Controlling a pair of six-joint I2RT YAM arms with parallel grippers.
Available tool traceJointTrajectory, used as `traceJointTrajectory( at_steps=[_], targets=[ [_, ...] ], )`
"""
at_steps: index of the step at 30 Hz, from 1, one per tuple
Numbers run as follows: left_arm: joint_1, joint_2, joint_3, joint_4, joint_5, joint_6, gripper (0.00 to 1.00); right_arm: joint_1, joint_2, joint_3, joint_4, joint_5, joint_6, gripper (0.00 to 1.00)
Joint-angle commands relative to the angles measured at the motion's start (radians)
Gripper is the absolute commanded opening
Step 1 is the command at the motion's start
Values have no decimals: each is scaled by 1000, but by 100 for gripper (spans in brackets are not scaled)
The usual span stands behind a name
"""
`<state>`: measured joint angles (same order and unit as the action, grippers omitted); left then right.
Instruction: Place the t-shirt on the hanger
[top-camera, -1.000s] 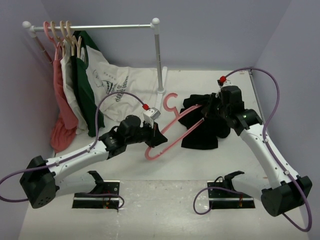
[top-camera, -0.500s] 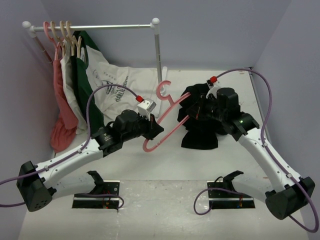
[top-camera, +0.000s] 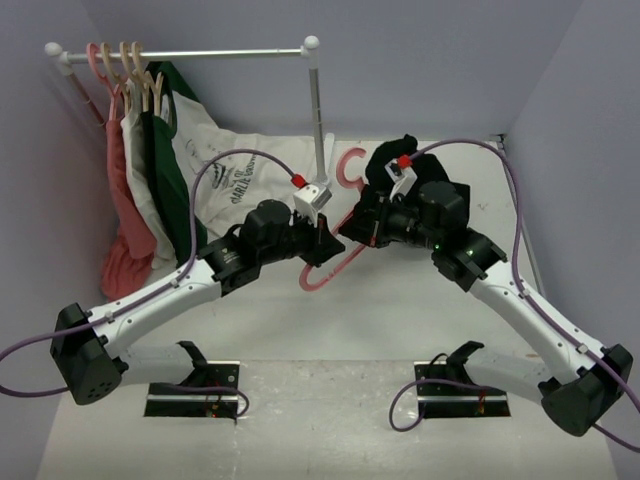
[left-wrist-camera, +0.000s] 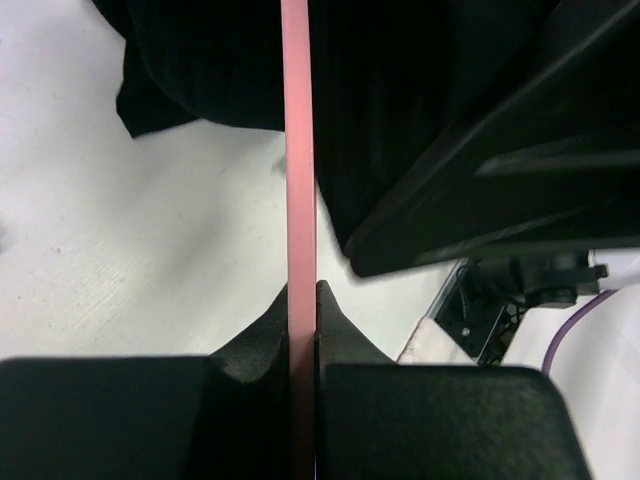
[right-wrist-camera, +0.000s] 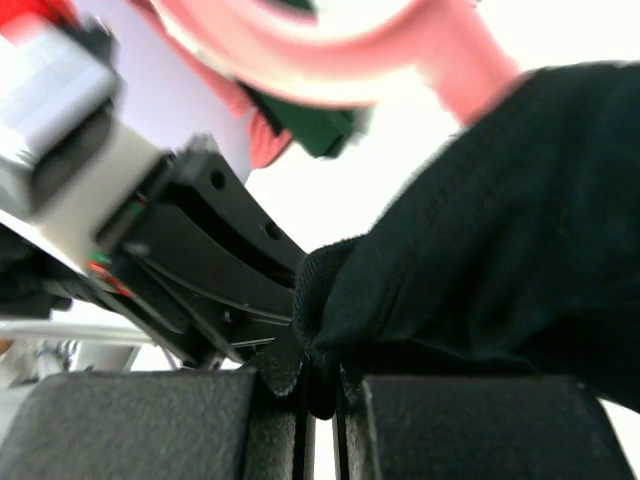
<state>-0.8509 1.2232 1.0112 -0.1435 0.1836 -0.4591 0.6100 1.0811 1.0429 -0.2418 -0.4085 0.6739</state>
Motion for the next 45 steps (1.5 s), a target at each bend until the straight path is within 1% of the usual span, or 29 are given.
traceJointTrajectory(
  at_steps=[1,4,7,9,12,13,14,16,18,19,21,23,24,25,28,30,31,34,37,38,40,43,45],
  targets=[
    [1,-107,-151,180,6,27,0,24,-57,-52,-80,133,-1,5],
    [1,-173,-222,156,-41,31,0,24,-92,-132,-60,150,0,4],
    [3,-249,-277,148,-71,26,0,23,-134,-208,-33,187,5,0],
    [3,-278,-286,145,-98,21,0,22,-138,-214,-59,253,0,0],
    [3,-366,-283,78,-163,11,0,24,-144,-204,-130,338,-13,0],
    [3,-382,-272,60,-176,8,0,24,-159,-205,-134,338,-17,0],
    [1,-413,-261,30,-227,8,0,24,-171,-210,-120,302,-20,0],
    [2,-457,-216,4,-278,19,0,26,-190,-203,-75,226,-27,0],
    [1,-487,-137,-47,-300,48,0,34,-184,-162,-64,104,-19,0],
    [2,-490,-84,-79,-299,66,0,49,-175,-126,-66,69,-20,0],
    [2,-472,22,-176,-282,100,0,98,-159,-29,-73,17,-21,0],
    [1,-445,126,-234,-266,130,0,127,-149,28,-78,-22,-19,0],
    [2,-430,191,-305,-262,146,0,163,-144,99,-73,-65,-15,0],
    [1,-419,235,-337,-261,164,0,176,-141,136,-71,-89,-9,0],
    [1,-381,360,-419,-245,184,0,199,-154,221,-62,-101,21,0],
    [1,-357,384,-444,-224,190,0,200,-167,226,-64,-68,33,0],
    [2,-347,383,-452,-211,193,0,200,-168,225,-100,-40,24,0],
    [1,-279,332,-460,-161,185,0,198,-176,155,-180,148,13,0],
    [1,-223,215,-444,-158,160,0,197,-225,45,-204,250,12,0],
    [1,-203,186,-434,-146,153,0,197,-238,-13,-213,271,13,0],
    [0,-192,92,-390,-140,132,0,196,-273,-68,-220,305,21,0],
    [-8,-204,-59,-298,-102,92,0,197,-303,-203,-223,307,35,0],
    [-13,-214,-155,-239,-87,70,0,197,-307,-255,-223,312,39,0]
  ],
)
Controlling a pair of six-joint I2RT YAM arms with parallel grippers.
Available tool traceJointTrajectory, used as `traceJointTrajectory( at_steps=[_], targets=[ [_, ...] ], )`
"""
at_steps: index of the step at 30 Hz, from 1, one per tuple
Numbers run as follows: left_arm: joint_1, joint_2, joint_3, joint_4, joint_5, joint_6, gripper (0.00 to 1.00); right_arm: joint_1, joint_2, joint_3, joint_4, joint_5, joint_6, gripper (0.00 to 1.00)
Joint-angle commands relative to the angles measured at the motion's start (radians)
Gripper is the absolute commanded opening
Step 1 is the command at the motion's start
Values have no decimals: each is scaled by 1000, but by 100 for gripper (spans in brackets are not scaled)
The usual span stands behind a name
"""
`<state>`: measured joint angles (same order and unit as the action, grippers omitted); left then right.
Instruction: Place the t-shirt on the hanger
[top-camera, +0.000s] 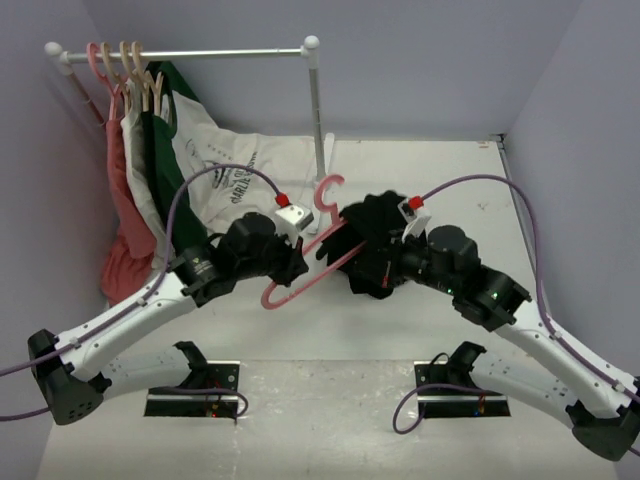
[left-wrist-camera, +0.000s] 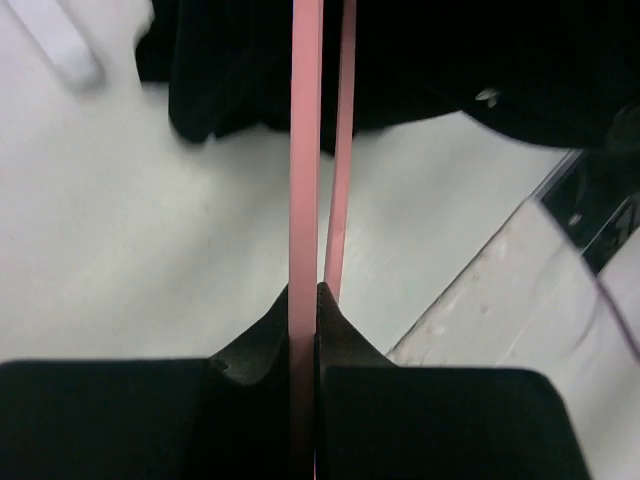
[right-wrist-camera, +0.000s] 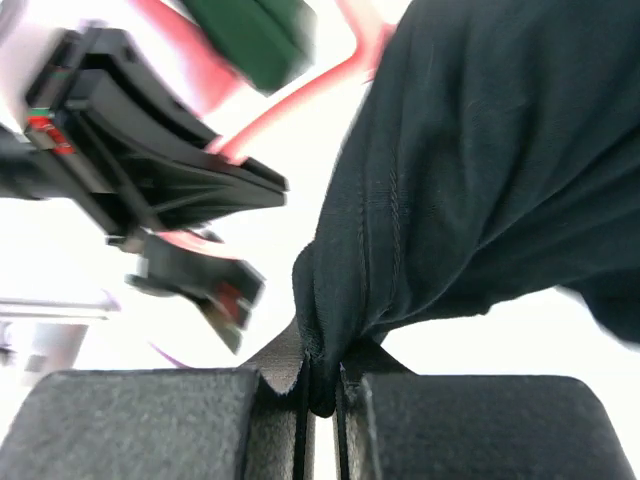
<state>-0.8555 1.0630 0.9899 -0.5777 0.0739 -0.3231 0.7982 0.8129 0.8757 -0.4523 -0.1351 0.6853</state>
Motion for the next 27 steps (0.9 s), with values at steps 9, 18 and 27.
traceJointTrajectory(
  at_steps=[9,18,27],
  targets=[
    [-23,-23,-308,358,70,-108,0,3,1,-70,-104,179,-20,42],
    [-27,-3,-303,394,71,-97,0,-15,113,165,-241,391,-197,54],
    [-30,-6,-297,422,100,-102,0,-47,423,275,-112,350,-315,55]
  ],
)
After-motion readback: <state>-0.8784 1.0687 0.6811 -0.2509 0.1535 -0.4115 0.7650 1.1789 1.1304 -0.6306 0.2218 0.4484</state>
